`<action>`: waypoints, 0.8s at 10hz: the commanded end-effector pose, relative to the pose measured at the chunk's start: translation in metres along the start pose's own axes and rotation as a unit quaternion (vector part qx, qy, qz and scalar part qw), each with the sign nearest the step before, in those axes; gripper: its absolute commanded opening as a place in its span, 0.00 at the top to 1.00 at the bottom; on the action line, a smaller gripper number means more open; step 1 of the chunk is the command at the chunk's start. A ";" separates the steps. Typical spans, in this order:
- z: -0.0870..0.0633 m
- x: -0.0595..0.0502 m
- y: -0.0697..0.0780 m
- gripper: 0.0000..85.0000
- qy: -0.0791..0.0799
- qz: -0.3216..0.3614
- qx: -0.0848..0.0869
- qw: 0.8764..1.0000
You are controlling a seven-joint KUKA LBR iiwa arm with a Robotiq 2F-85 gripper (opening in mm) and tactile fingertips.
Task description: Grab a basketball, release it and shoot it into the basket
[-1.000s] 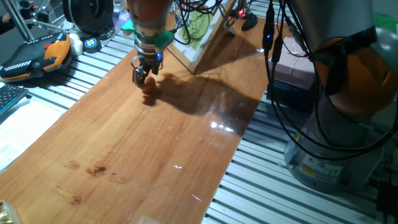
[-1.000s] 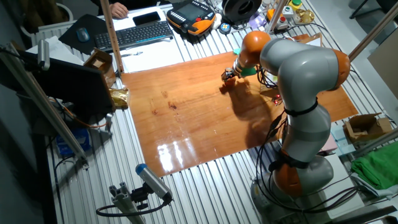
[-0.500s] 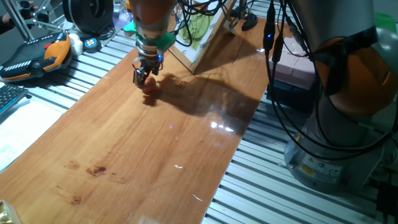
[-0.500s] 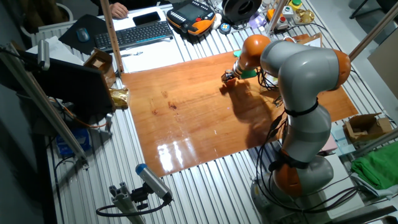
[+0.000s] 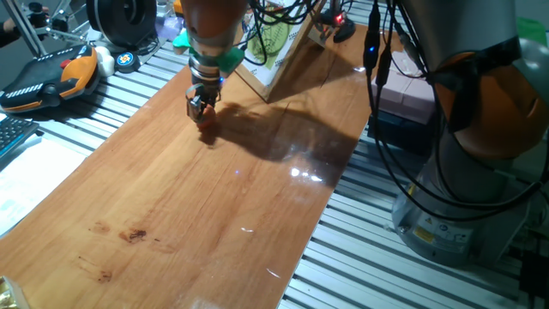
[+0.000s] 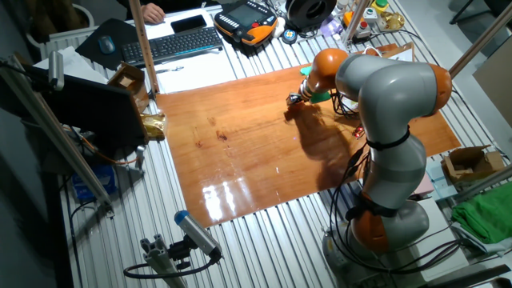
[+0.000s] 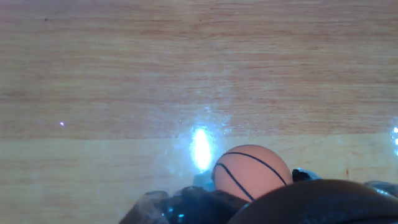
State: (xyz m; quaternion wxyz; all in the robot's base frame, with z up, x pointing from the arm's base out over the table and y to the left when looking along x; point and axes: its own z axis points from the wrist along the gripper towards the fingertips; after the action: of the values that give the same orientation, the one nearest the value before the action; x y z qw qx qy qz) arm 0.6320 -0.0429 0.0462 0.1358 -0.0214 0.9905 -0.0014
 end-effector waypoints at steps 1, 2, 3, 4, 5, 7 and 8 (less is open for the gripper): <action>0.000 0.000 0.000 0.94 0.006 -0.011 -0.001 1.000; -0.001 0.000 0.000 0.99 0.009 -0.013 -0.001 1.000; -0.003 -0.001 0.000 0.99 0.012 -0.014 0.001 1.000; -0.007 -0.002 0.001 0.99 0.016 -0.014 0.000 1.000; -0.013 -0.003 0.002 0.99 0.022 -0.011 -0.004 1.000; -0.029 -0.005 0.005 0.99 0.030 -0.005 -0.001 1.000; -0.041 -0.007 0.006 0.99 0.033 0.001 0.004 0.999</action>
State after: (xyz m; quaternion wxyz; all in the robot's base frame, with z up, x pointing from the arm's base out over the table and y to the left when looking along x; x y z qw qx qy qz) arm 0.6265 -0.0363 0.0875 0.1018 -0.0194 0.9946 -0.0080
